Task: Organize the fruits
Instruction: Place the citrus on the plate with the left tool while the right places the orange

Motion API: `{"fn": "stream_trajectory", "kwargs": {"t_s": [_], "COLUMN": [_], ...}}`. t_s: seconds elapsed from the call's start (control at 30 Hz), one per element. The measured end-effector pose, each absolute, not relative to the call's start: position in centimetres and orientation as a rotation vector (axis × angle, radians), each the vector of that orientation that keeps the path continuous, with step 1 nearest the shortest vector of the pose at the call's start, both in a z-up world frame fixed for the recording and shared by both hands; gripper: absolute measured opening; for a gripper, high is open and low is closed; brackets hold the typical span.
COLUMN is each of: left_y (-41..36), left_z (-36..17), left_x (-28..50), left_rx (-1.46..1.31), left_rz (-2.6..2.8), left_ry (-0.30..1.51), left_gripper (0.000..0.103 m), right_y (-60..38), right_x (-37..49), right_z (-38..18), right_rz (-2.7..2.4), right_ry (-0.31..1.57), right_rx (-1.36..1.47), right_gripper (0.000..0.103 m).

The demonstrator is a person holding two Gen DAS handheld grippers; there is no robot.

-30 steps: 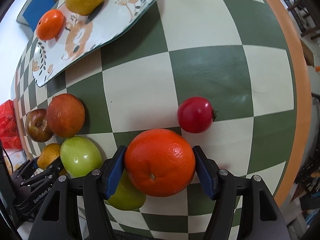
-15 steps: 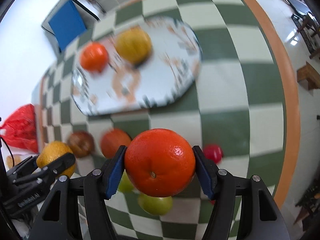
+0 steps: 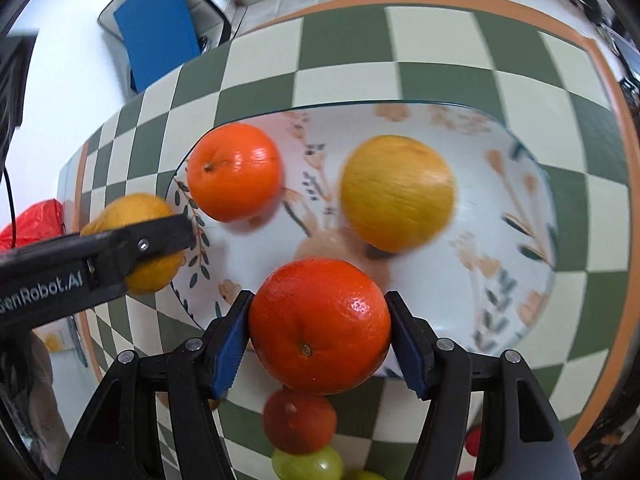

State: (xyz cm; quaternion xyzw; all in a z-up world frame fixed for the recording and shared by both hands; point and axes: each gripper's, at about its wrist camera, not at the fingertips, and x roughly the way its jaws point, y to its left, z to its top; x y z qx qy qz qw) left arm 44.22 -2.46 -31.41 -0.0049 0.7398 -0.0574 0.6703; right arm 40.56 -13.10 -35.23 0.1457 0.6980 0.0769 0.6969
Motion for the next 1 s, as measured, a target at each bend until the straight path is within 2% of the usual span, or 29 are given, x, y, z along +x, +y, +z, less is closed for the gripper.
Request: {"fn": "stream_trajectory", "kwargs": {"t_s": [0.23, 0.27, 0.3, 0.33, 0.37, 0.4, 0.63, 1.0], "left_y": [-2.1, -1.9, -1.7, -1.3, -1.0, -0.8, -0.2, -0.4], "left_z": [-32.9, -33.0, -33.1, -33.0, -33.0, -32.9, -32.0, -29.7], "left_x": [44.5, 44.5, 44.5, 44.6, 44.6, 44.7, 44.6, 40.6], "left_rx": [0.007, 0.001, -0.014, -0.033, -0.045, -0.053, -0.018, 0.073], "left_rz": [-0.113, -0.112, -0.114, -0.116, -0.119, -0.119, -0.088, -0.047], "left_ry": [1.686, 1.686, 1.685, 1.68, 1.674, 1.665, 1.623, 1.511], "left_gripper": [0.06, 0.06, 0.064, 0.07, 0.086, 0.092, 0.093, 0.093], "right_y": [-11.8, -12.0, -12.2, -12.6, -13.0, -13.4, -15.0, -16.3], "right_x": [41.3, 41.2, 41.2, 41.0, 40.9, 40.7, 39.8, 37.3], "right_z": [-37.1, -37.3, -37.2, -37.0, -36.9, -36.7, -35.8, -32.9], "right_rz": [0.239, 0.24, 0.235, 0.229, 0.225, 0.219, 0.139, 0.042], "right_ry": [1.617, 1.616, 1.611, 1.606, 1.603, 1.601, 1.587, 1.508], "right_rx": [0.421, 0.439, 0.451, 0.455, 0.458, 0.461, 0.37, 0.241], "right_gripper": [0.069, 0.079, 0.088, 0.09, 0.09, 0.09, 0.095, 0.096]}}
